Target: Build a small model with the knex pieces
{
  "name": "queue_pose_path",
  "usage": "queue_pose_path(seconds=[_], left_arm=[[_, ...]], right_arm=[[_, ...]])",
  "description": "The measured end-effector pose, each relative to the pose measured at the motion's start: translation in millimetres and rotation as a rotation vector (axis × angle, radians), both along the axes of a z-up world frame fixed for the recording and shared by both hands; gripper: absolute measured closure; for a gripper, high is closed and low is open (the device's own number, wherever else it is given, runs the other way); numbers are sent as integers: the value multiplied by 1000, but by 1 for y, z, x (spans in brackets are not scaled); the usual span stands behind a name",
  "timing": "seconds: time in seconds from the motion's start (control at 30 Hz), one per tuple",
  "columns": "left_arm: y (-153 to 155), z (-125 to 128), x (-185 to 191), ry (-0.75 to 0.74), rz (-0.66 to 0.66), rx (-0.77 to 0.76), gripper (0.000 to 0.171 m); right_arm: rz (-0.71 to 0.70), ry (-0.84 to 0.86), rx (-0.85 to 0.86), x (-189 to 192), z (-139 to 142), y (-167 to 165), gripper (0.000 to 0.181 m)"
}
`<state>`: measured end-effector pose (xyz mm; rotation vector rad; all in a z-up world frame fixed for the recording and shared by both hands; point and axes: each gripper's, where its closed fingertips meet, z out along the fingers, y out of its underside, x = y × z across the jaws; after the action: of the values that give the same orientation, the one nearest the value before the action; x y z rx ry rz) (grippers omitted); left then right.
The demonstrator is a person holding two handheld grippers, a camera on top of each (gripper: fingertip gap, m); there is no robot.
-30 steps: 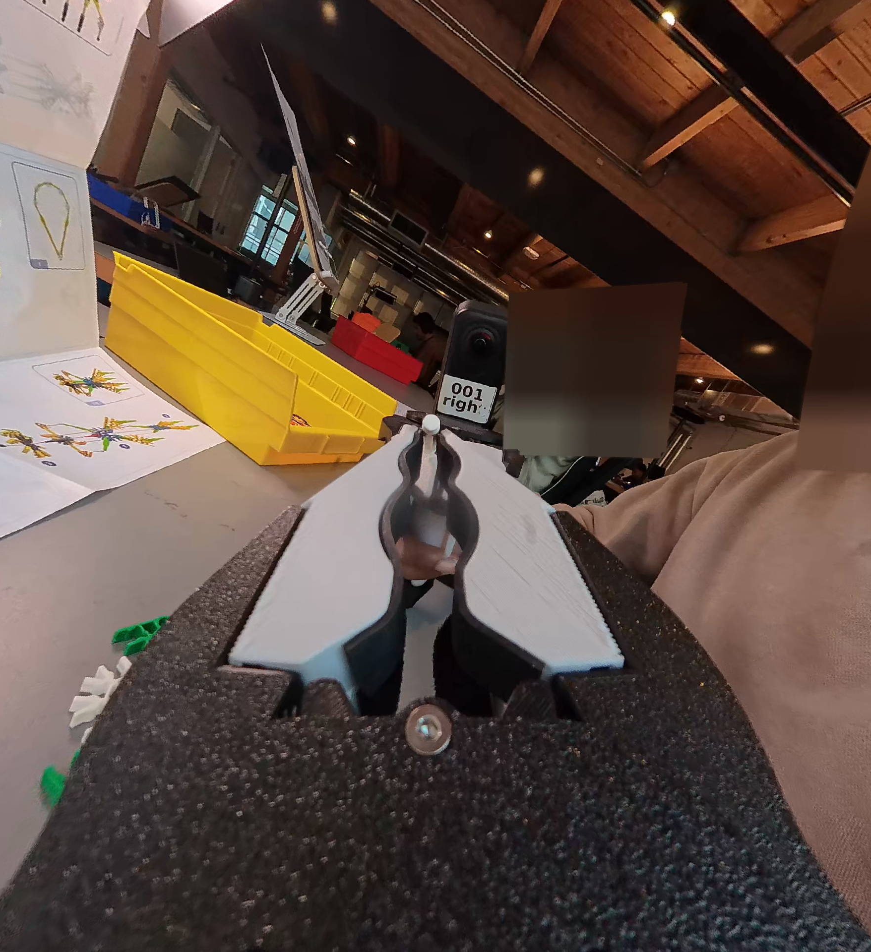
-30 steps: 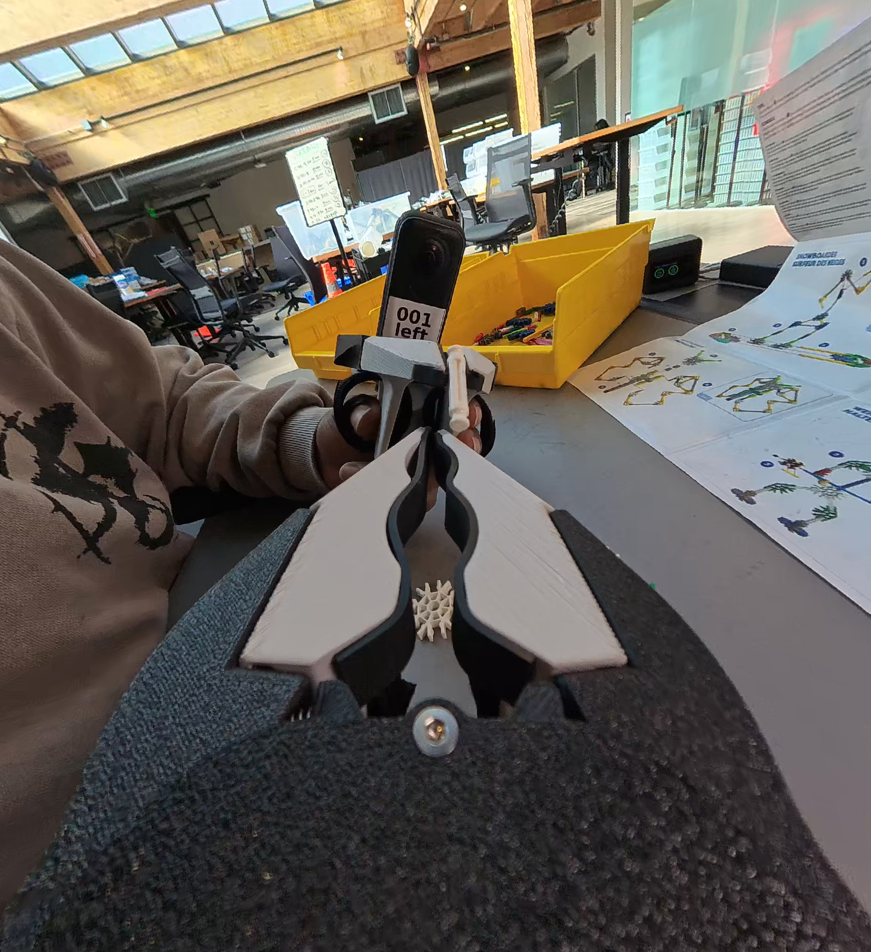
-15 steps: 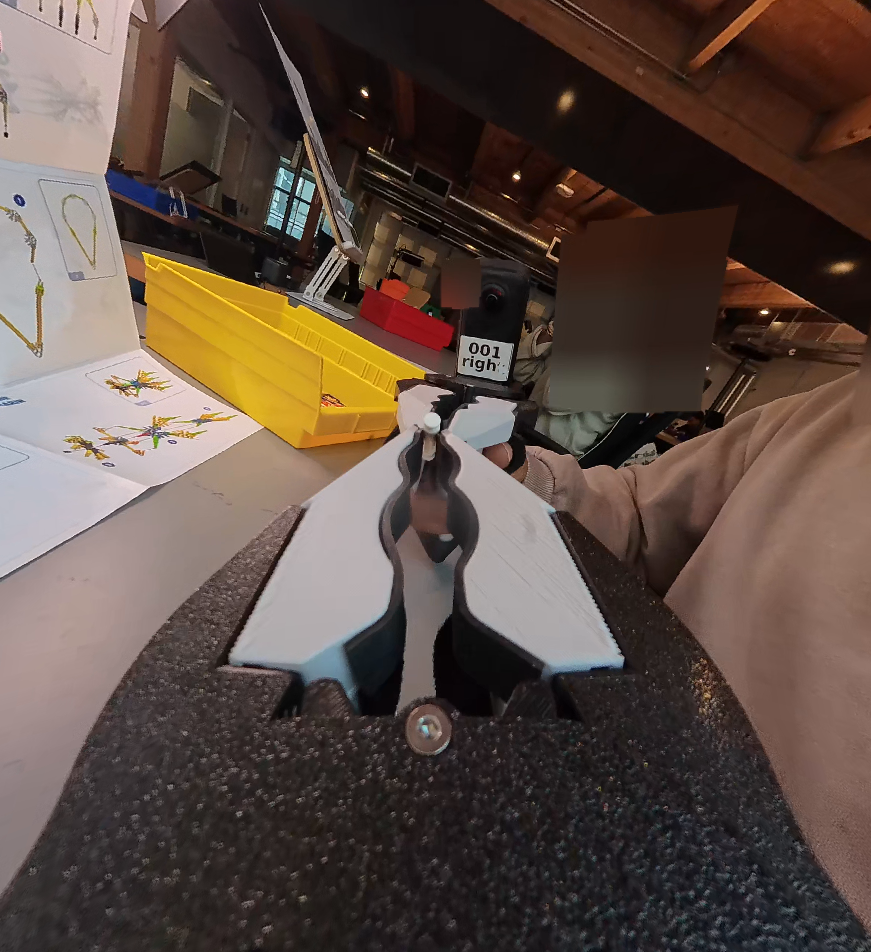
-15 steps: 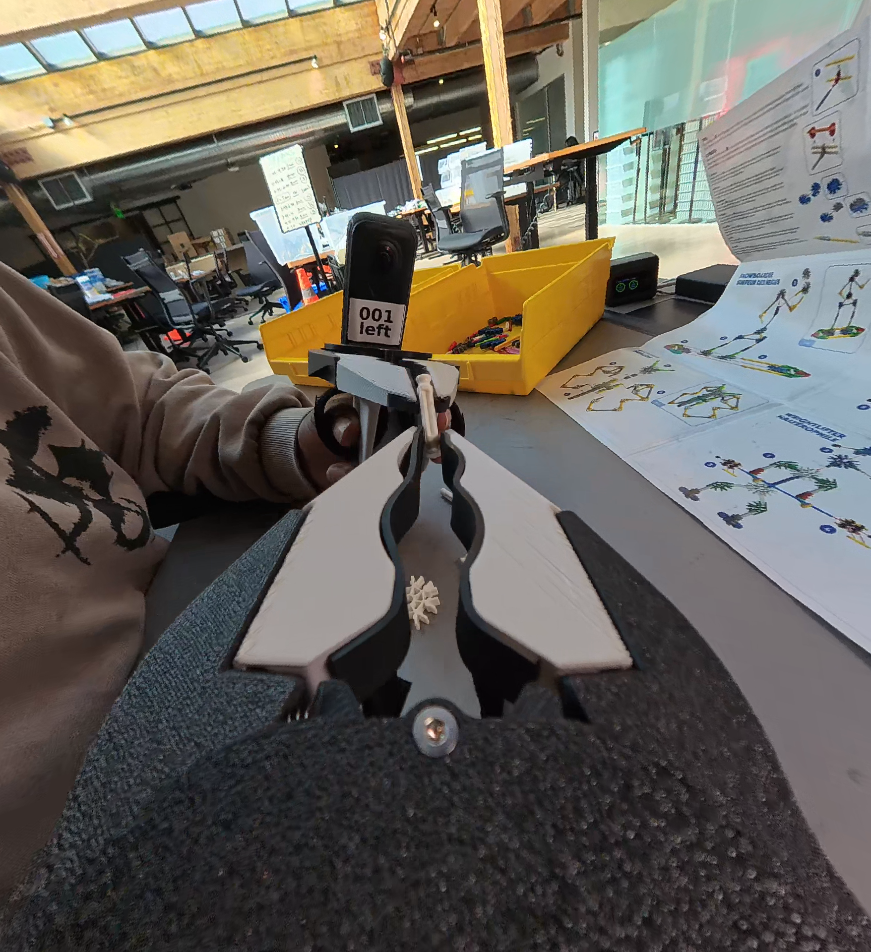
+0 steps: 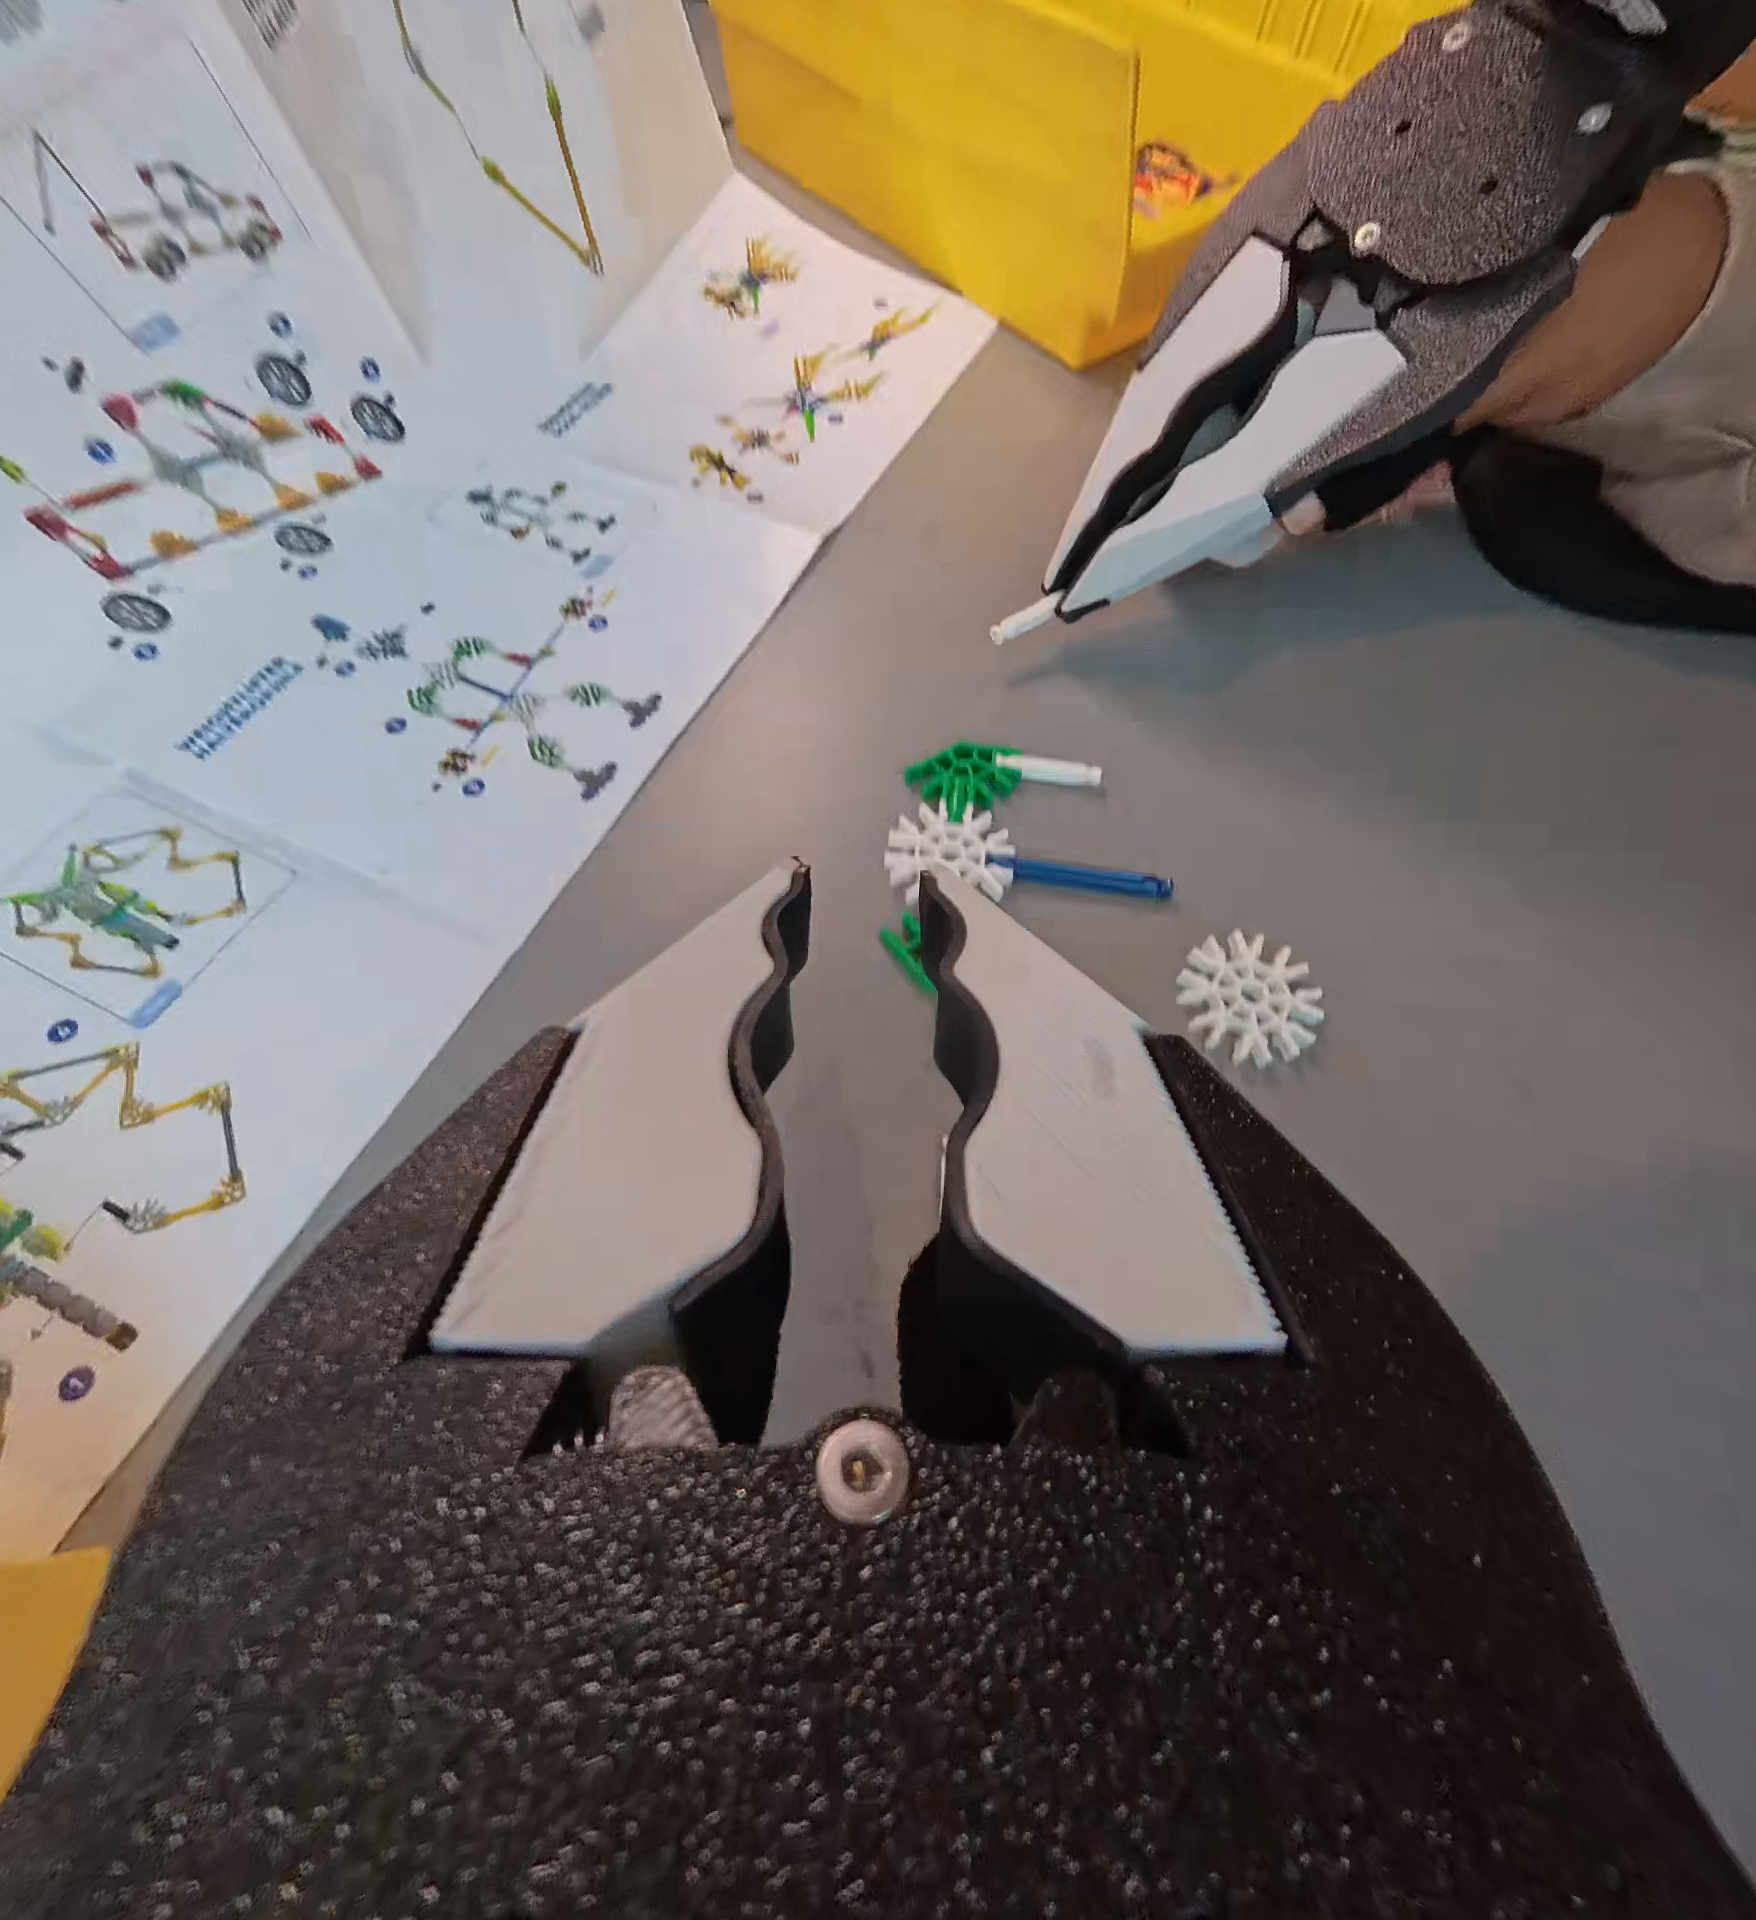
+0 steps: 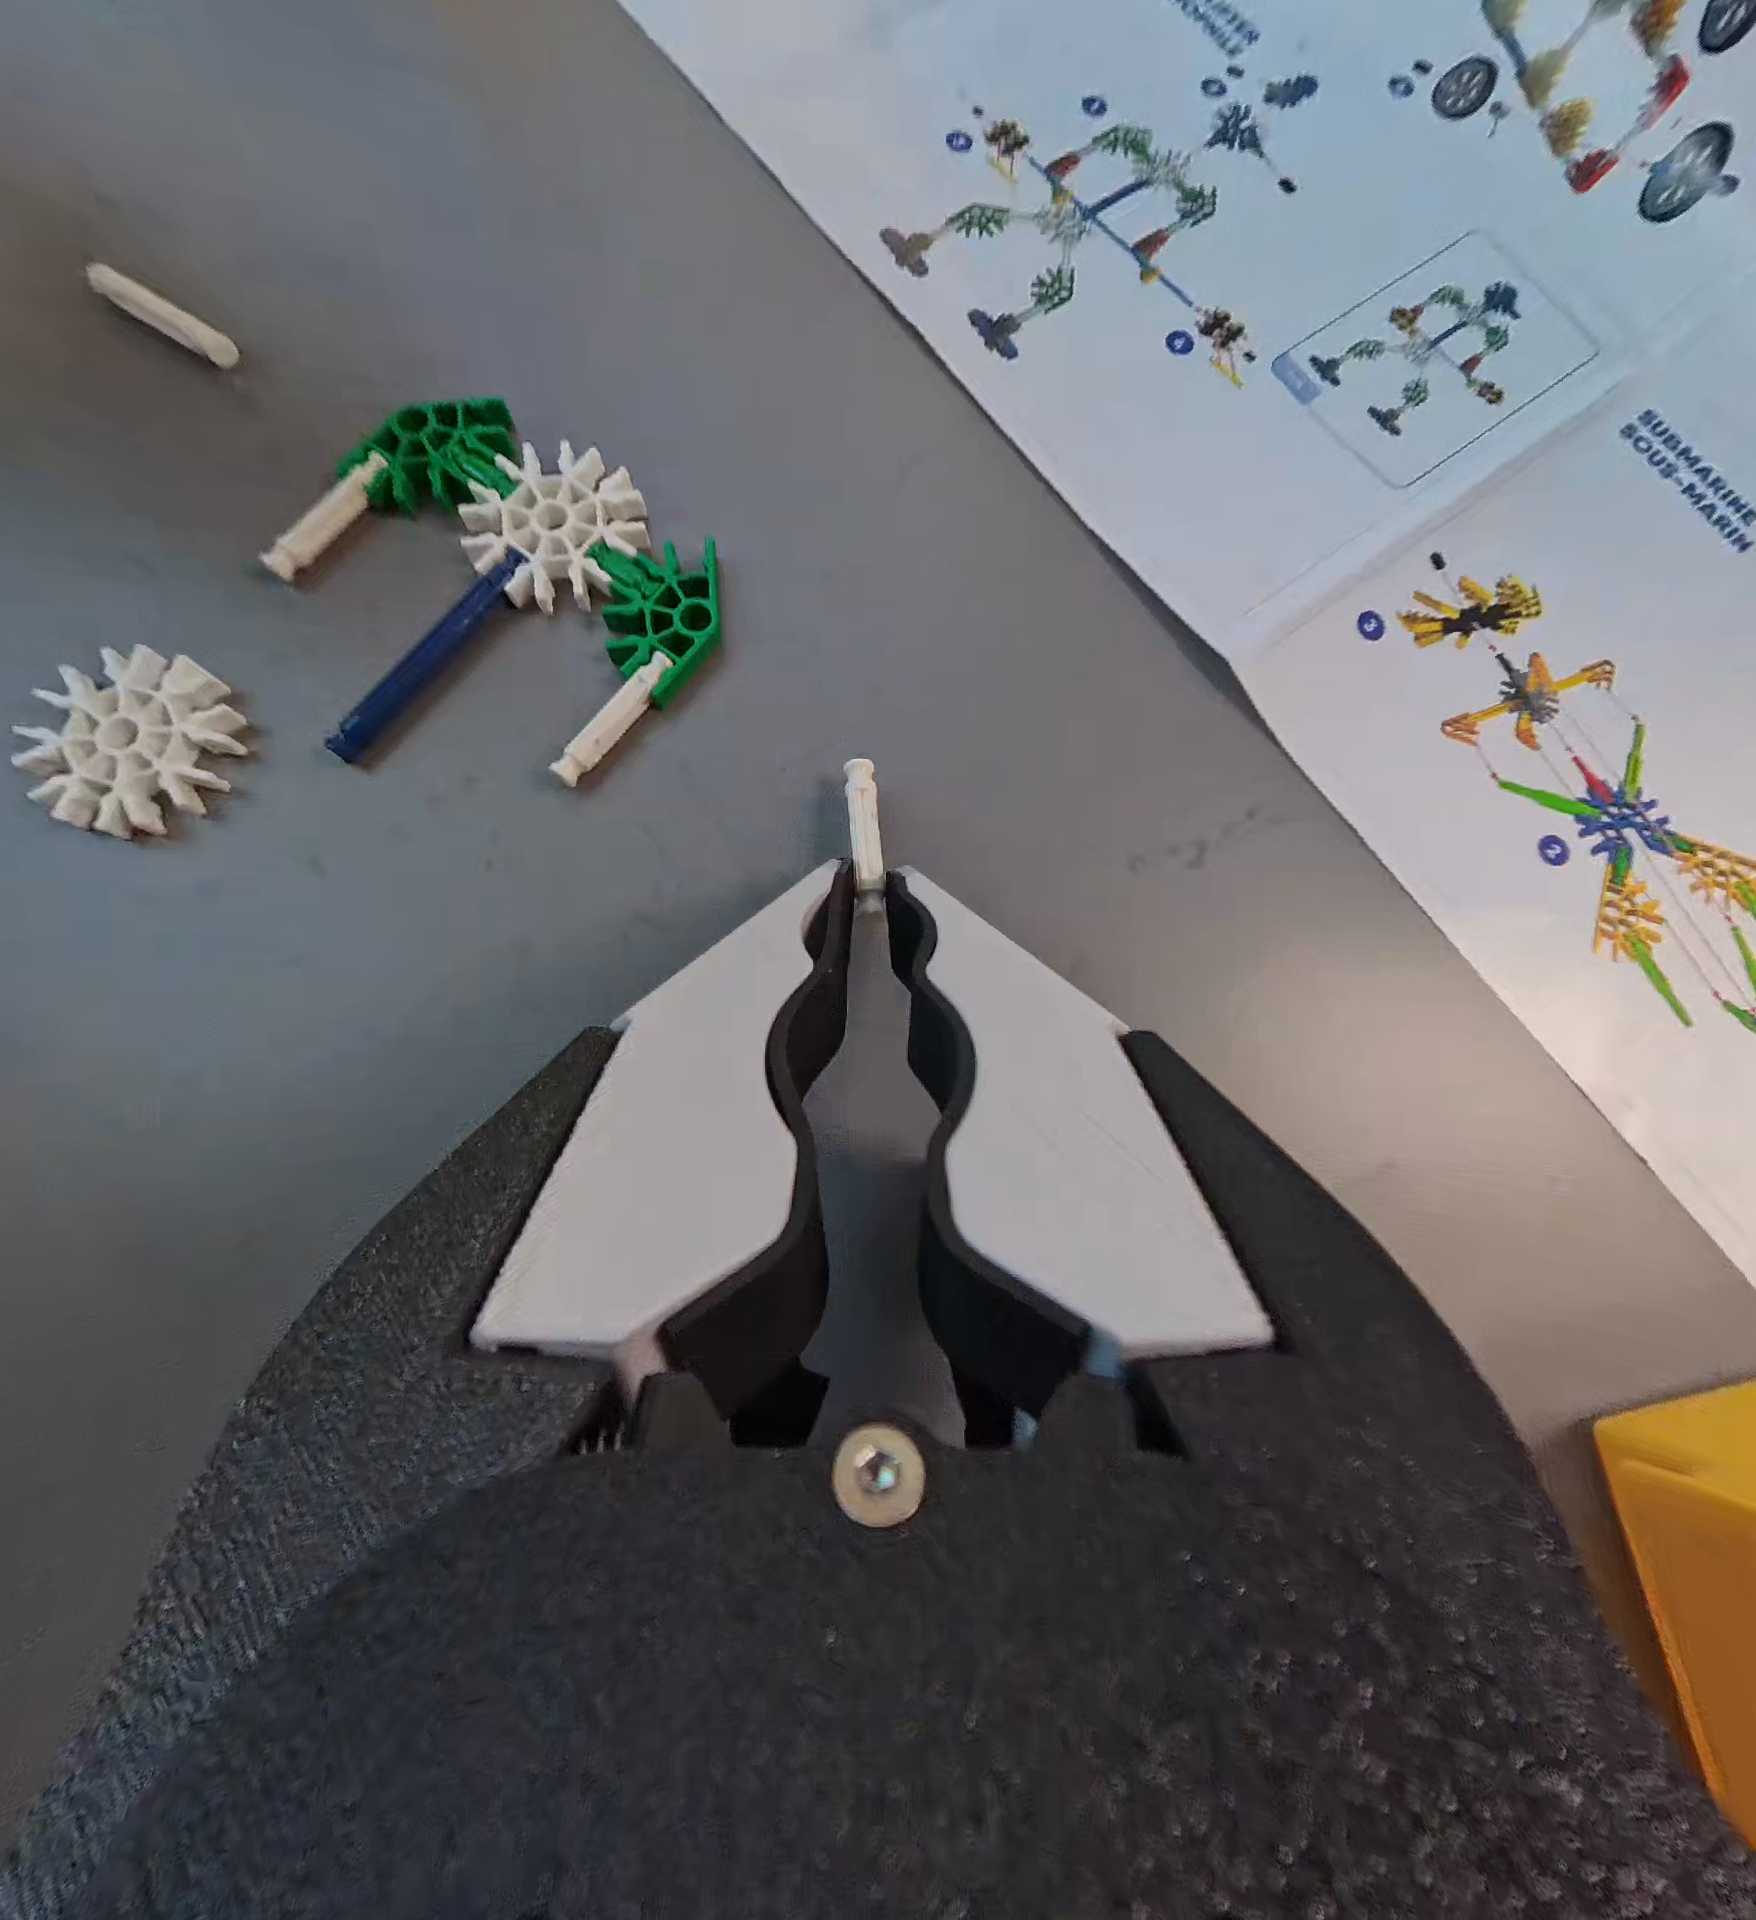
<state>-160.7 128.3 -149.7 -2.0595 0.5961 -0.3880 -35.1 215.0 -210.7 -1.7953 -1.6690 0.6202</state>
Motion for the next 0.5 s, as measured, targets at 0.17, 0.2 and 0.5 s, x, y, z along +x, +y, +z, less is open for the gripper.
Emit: queue_pose_path(seconds=[0.17, 0.2, 0.5], left_arm=[[-30, -44, -8, 80, -93, -244, 148], [-35, -50, -7, 101, -113, -276, 148], [-51, -69, -10, 322, -142, -350, 153]], right_arm=[[7, -84, 90, 2, -6, -4, 176], [5, -84, 99, 2, -6, -4, 176], [42, -75, 40, 3, -6, -9, 167]])
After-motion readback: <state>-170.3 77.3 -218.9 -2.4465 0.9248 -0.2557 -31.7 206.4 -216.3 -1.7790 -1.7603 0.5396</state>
